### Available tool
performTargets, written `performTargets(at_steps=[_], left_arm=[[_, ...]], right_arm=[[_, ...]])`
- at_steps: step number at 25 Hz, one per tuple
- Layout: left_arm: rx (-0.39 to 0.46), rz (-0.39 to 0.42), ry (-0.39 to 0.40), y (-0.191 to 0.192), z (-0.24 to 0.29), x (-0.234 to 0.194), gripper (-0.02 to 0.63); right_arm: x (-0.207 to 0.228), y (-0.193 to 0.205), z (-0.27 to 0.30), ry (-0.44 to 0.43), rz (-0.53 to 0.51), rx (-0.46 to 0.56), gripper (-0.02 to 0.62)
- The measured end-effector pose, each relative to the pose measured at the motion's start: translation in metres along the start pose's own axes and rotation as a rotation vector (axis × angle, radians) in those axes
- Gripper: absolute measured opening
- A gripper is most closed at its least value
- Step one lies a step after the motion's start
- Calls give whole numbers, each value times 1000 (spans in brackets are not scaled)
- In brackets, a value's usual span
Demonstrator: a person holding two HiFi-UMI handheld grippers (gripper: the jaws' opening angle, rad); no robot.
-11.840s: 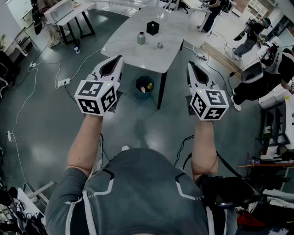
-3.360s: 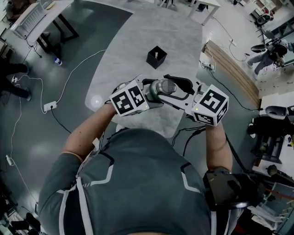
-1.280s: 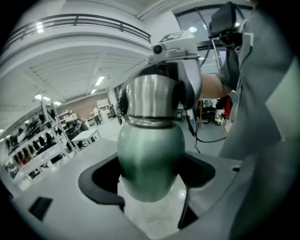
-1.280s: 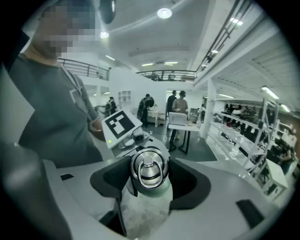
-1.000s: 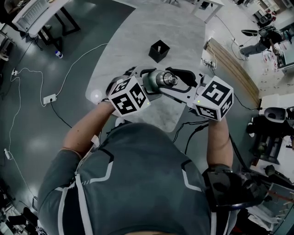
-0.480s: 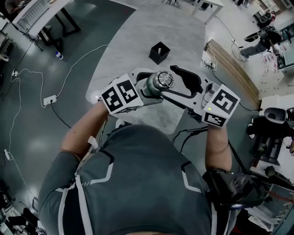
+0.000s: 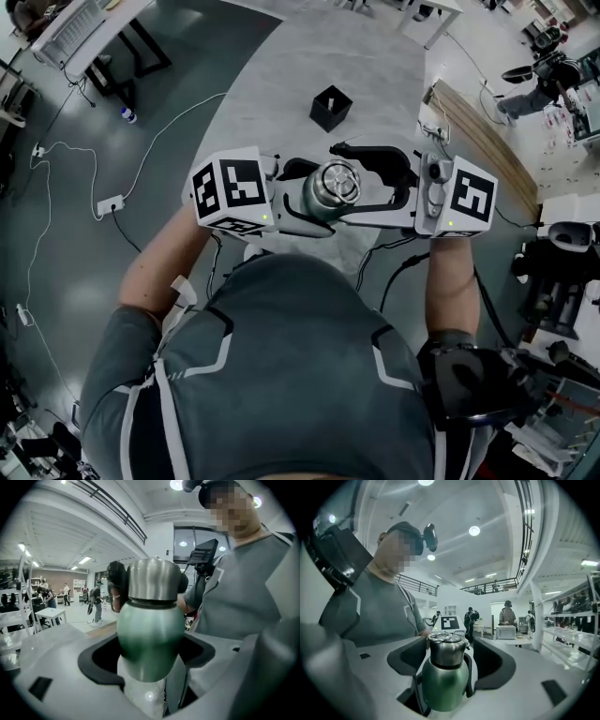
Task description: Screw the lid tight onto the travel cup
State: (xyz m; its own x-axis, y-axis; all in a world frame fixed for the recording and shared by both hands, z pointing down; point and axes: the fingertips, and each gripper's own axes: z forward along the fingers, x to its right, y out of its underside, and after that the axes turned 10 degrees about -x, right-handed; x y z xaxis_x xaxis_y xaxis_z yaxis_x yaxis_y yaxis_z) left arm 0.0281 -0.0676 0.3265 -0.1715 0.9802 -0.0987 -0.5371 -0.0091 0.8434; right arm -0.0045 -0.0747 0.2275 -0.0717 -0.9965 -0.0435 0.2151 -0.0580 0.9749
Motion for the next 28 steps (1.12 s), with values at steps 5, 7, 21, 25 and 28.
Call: performTargets(at_steps=[5,7,21,25,28], left_arm=[[-21,-10,-21,1,4,-3,379],[-16,-43,-64,2,5,-10,379],[-48,-139,-239,22,5,-42,379],[18,-40,-38,-2,-10,-8,379],[16,6,35,-12,-10,8,379]], right_arm=[[1,3,0,1,-2,29,264],[7,6,-2,53,22,39,262],[34,32,-2,393,121,-67,266],[10,2,-4,79,81,57,299],[-1,-5,-1,-42,53,72,299]])
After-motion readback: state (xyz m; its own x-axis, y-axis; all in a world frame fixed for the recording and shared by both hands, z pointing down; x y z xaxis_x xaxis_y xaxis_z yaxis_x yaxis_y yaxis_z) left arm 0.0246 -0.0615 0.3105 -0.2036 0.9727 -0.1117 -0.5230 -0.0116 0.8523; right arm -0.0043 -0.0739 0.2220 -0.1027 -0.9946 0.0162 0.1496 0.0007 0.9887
